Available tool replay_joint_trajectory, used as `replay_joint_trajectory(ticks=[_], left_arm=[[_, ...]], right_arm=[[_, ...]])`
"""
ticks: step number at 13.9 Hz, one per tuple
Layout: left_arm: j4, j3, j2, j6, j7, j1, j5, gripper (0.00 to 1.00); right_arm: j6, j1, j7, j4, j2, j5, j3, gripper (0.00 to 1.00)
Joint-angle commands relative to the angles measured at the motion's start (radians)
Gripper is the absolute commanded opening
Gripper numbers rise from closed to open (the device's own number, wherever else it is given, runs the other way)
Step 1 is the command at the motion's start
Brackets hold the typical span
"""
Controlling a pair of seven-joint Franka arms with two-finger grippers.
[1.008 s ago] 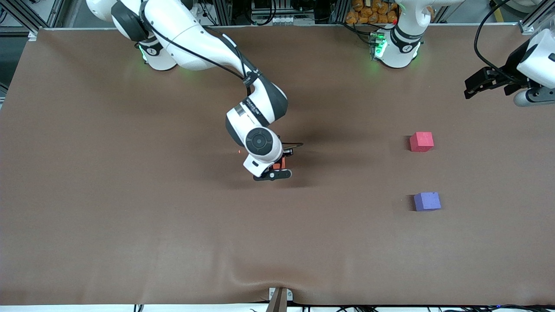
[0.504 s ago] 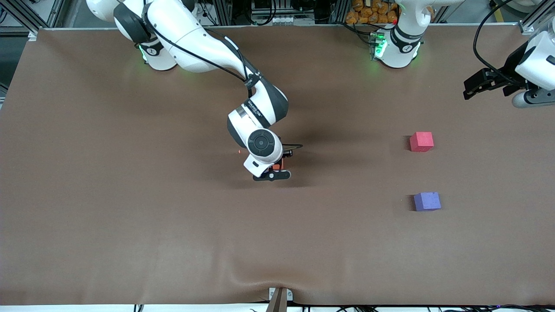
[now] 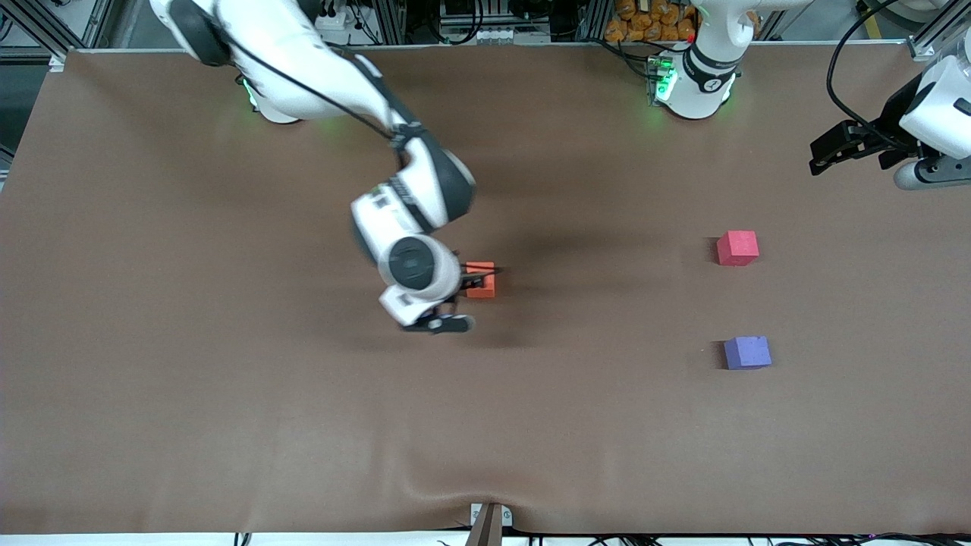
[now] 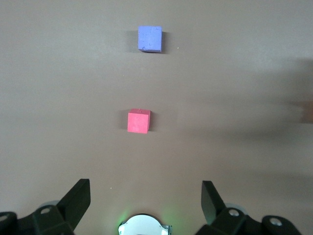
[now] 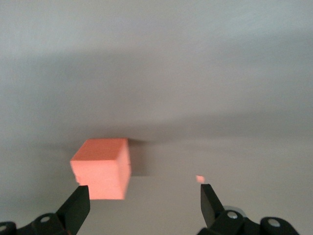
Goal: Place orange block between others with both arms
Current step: 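Set down the orange cube, open the right gripper and withdraw, then reach the left gripper to the orange cube and grasp it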
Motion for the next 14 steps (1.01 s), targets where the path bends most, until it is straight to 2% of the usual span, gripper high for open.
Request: replay_joint_trajectory(ticks=[1,5,7,8,11,14], left_arm=[[0.009,-0.012,0.017,0.007,0.014,-0.012,0.002,1.00],[0.024,-0.087,0.093,0.050,-0.003,-0.032,-0.001,1.00],[0.038,-0.155,0.144,0.078,-0.017,-0.041,-0.008,1.00],[0.075,-0.189,0.187,0.078,-0.057,-0.057,-0.011,1.00],[0.165,-0.225,0.300,0.078,-0.236,-0.165,-0.007,1.00],[0.193,-0.226,0.394,0.099,-0.429,-0.276,-0.011,1.00]], right_arm=[[-0.101,-0.167,-0.099,-0.070,-0.143,-0.027,0.019,1.00],[-0.118,-0.342,-0.256,-0.189,-0.293,-0.116,0.018,1.00],[-0.117,-0.409,-0.328,-0.264,-0.376,-0.123,0.018,1.00],[-0.115,-0.437,-0.356,-0.307,-0.423,-0.133,0.018,1.00],[-0.112,-0.473,-0.396,-0.410,-0.538,-0.179,0.018,1.00],[-0.107,-0.470,-0.397,-0.508,-0.658,-0.239,0.019,1.00]])
